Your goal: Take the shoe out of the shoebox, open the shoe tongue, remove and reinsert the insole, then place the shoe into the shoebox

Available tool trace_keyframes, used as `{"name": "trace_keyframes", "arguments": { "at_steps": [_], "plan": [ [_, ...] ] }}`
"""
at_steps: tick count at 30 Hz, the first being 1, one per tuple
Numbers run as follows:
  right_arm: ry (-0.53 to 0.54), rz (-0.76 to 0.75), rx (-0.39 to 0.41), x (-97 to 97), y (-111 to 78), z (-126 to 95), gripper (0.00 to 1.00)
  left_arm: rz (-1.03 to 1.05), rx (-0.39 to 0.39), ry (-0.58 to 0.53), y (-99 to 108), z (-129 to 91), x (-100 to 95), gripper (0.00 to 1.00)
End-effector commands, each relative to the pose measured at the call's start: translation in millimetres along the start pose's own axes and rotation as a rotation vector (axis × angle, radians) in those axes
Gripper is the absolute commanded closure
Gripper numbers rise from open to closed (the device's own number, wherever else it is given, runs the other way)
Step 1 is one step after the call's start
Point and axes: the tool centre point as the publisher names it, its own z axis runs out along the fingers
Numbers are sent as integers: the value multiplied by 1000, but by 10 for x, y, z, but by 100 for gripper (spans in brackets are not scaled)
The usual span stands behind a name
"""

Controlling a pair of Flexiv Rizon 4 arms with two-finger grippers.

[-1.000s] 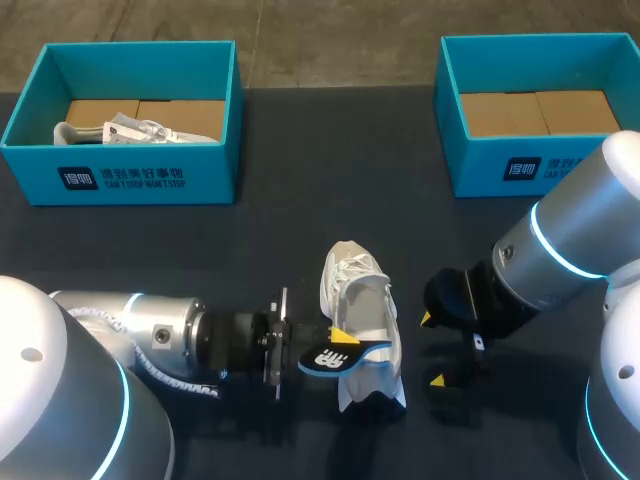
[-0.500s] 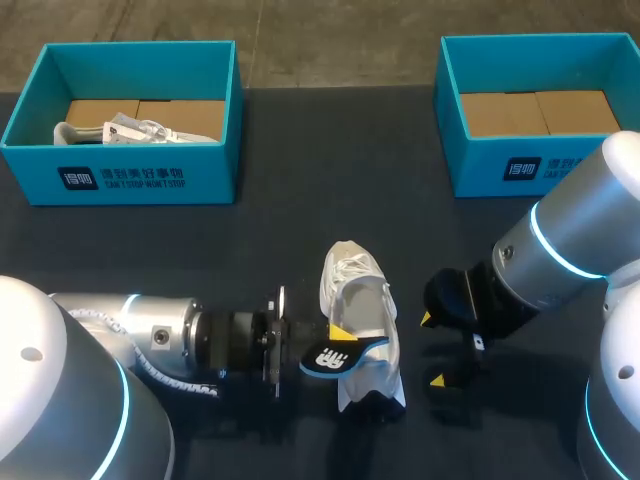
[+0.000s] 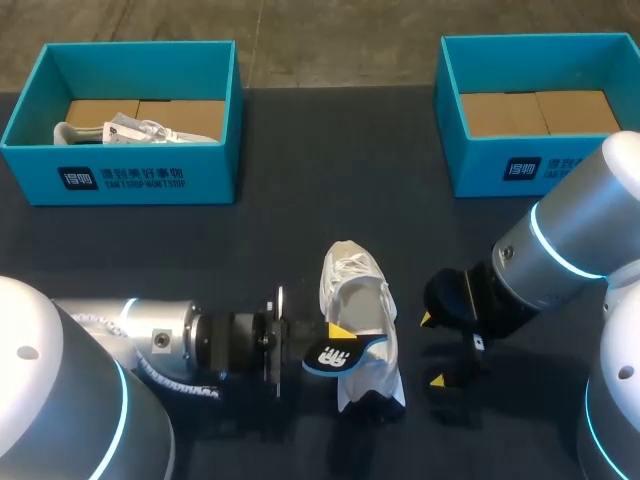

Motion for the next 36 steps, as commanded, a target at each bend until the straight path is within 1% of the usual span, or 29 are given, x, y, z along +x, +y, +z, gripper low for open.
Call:
{"name": "trace_keyframes", "arguments": {
  "at_steps": [1, 19, 20, 24, 36],
  "plan": [
    [-3, 1, 2, 10, 3, 9, 0, -1, -10, -12, 7, -10, 19, 100],
    [-3, 1, 2, 10, 3, 9, 0, 1, -20, -26, 24, -38, 8, 100],
    [-3, 1, 2, 10, 3, 9, 0, 11, 5, -20, -55, 6, 31, 100],
    [-3, 1, 2, 10, 3, 9, 0, 19, 23, -3, -112, 83, 49, 100],
    [-3, 1, 2, 10, 3, 9, 0, 14, 31, 13, -95, 229, 31, 100]
  ]
}}
